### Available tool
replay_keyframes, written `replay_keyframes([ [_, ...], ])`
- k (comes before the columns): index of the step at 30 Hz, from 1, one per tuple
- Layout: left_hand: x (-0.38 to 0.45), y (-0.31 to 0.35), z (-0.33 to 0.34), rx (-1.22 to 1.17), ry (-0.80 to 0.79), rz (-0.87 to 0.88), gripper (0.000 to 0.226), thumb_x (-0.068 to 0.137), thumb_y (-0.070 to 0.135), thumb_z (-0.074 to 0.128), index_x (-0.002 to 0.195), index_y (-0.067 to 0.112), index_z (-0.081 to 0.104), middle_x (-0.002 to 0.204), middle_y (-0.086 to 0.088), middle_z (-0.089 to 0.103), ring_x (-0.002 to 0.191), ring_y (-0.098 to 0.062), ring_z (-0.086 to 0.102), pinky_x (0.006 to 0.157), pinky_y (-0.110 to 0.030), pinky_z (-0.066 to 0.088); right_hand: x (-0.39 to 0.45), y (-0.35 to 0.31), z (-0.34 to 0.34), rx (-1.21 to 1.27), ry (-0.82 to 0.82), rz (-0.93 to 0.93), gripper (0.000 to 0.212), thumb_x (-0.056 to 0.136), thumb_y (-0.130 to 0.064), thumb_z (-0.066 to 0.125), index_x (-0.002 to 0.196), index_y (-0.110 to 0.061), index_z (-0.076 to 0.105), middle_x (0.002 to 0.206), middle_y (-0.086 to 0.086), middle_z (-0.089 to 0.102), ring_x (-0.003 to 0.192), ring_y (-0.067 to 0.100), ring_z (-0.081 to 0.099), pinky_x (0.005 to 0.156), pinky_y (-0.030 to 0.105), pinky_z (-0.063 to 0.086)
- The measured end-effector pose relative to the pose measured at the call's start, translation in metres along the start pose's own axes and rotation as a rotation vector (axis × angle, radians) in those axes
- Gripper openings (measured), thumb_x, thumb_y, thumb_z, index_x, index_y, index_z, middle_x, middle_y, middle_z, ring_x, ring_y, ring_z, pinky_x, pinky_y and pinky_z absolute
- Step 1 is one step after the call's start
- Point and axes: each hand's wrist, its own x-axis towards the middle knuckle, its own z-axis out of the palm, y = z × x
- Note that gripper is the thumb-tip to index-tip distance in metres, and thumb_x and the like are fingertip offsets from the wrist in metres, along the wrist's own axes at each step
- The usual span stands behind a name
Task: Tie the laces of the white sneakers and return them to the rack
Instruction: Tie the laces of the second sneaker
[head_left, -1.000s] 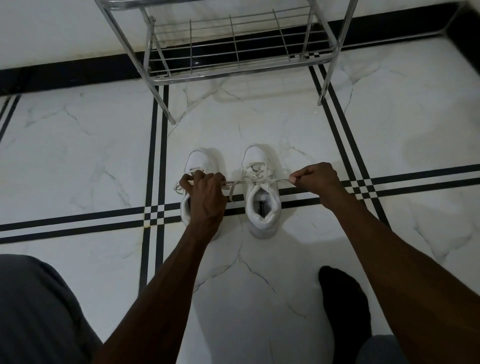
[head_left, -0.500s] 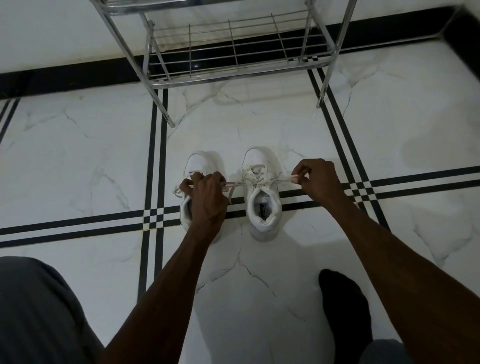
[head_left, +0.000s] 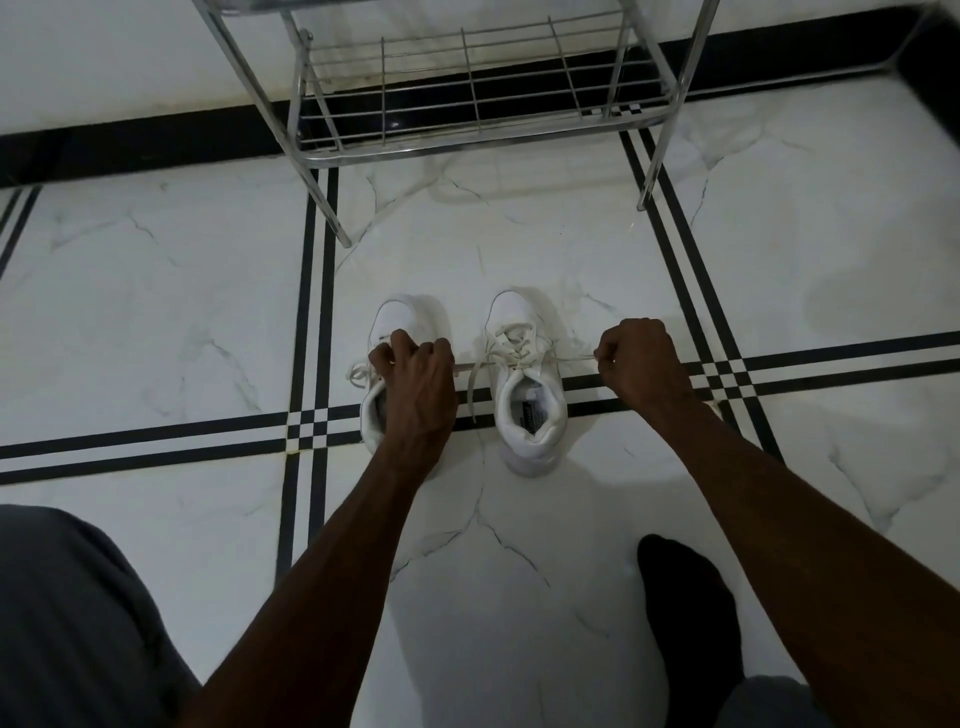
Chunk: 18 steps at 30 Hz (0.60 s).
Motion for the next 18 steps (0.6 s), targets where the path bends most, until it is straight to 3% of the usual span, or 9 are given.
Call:
replay_keyframes([
  [2,0.0,0.001,-0.001,-0.031,-0.019,-0.024,0.026,0.069,-0.009,0.053,0.085,0.011,0.06,0.08,-0.009,0.068,0.099,-0.034,0.049,0.088,-0.047,0.029,0.002,0.0,0.002,0.007,-0.057,0.028,0.013,0.081,0.003,0.071,0.092,0.003,0.077,0.093,0.019,0.076,0.09,0.033,0.071,0.083,0.032,0.054],
  [5,0.003,0.008,-0.008,-0.104,-0.062,-0.035,0.038,0.07,-0.009,0.053,0.099,0.014,0.062,0.092,-0.006,0.071,0.106,-0.032,0.046,0.089,-0.046,0.027,0.003,-0.003,-0.002,0.042,-0.018,-0.09,0.021,0.077,0.005,0.075,0.098,0.002,0.075,0.096,0.021,0.073,0.091,0.034,0.069,0.077,0.029,0.047],
  [9,0.01,0.026,-0.018,-0.18,-0.2,0.005,0.064,0.078,0.001,0.057,0.139,0.02,0.05,0.13,-0.003,0.065,0.129,-0.032,0.039,0.099,-0.048,0.025,0.007,-0.013,-0.006,0.201,-0.163,-0.278,0.055,0.078,-0.007,0.079,0.13,-0.009,0.063,0.132,0.015,0.06,0.122,0.028,0.054,0.106,0.039,0.04],
  [12,0.009,0.037,-0.016,-0.166,-0.316,0.077,0.079,0.08,0.009,0.063,0.153,0.023,0.036,0.144,-0.001,0.055,0.137,-0.032,0.032,0.101,-0.049,0.025,0.003,-0.027,-0.002,0.276,-0.262,-0.265,0.034,0.086,-0.009,0.071,0.12,-0.012,0.07,0.123,0.01,0.069,0.112,0.022,0.064,0.099,0.037,0.051],
  [14,0.008,0.04,-0.013,-0.125,-0.306,0.075,0.071,0.081,0.007,0.063,0.147,0.022,0.044,0.139,-0.001,0.06,0.134,-0.031,0.036,0.1,-0.047,0.024,0.002,-0.028,0.003,0.205,-0.176,-0.257,0.017,0.088,-0.01,0.065,0.102,-0.012,0.075,0.103,0.007,0.075,0.095,0.021,0.068,0.089,0.04,0.055],
  [16,0.009,0.041,-0.012,-0.113,-0.259,0.057,0.049,0.08,0.004,0.064,0.126,0.022,0.062,0.123,0.001,0.066,0.126,-0.029,0.041,0.096,-0.045,0.019,0.001,-0.029,0.004,0.111,-0.131,-0.237,0.009,0.087,-0.015,0.065,0.088,-0.016,0.074,0.085,0.002,0.075,0.079,0.02,0.068,0.076,0.041,0.055],
  [18,0.009,0.041,-0.013,-0.067,-0.222,0.079,0.033,0.077,0.004,0.067,0.105,0.023,0.07,0.106,0.003,0.068,0.118,-0.029,0.047,0.091,-0.043,0.017,-0.001,-0.032,0.004,-0.072,-0.101,-0.268,0.009,0.082,-0.012,0.068,0.085,-0.019,0.073,0.08,0.001,0.074,0.077,0.023,0.067,0.071,0.035,0.05],
])
